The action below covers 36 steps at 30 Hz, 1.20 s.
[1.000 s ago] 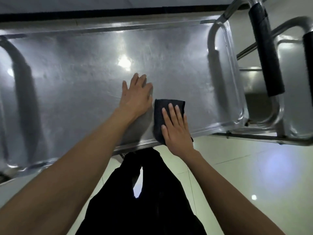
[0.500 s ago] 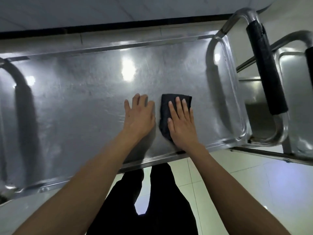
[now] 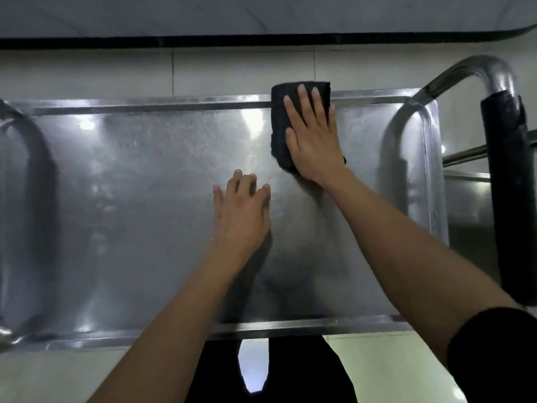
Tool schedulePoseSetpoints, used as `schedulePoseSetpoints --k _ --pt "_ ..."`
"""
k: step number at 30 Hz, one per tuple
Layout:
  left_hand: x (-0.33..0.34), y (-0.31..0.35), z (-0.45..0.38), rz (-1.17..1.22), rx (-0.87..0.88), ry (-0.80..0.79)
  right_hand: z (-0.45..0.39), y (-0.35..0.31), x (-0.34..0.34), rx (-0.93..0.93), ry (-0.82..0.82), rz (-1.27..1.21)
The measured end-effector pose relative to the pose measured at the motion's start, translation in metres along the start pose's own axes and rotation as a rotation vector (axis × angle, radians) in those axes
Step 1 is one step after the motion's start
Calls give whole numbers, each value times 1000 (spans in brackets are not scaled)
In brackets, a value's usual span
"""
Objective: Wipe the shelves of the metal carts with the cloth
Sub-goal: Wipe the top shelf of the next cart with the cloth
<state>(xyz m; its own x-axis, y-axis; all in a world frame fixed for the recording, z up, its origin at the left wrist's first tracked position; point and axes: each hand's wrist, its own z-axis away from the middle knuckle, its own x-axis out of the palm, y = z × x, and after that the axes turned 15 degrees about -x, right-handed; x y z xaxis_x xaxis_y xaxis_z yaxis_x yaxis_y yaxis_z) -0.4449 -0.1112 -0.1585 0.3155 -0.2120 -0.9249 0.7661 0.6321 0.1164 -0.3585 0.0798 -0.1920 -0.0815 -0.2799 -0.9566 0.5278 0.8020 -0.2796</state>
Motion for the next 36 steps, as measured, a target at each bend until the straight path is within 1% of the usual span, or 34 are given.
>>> schedulePoseSetpoints --k 4,8,11,18,22,25,30,36 --pt "1 1 1 49 -4 34 -39 15 -10 29 6 -9" --pt "2 1 4 26 -2 23 -15 8 -4 14 16 0" --pt "6 -3 8 -11 22 8 33 -9 6 20 -6 -37" --pt "13 0 17 25 49 38 191 -69 36 52 -9 -81" --pt "18 15 39 48 144 44 270 -98 49 124 -20 -59" --pt "20 31 53 44 198 26 309 -112 54 149 -35 -40" --pt "23 53 54 -1 243 -7 308 -102 50 154 -51 -72" --pt "14 63 15 -35 203 6 264 -44 28 186 -30 -103"
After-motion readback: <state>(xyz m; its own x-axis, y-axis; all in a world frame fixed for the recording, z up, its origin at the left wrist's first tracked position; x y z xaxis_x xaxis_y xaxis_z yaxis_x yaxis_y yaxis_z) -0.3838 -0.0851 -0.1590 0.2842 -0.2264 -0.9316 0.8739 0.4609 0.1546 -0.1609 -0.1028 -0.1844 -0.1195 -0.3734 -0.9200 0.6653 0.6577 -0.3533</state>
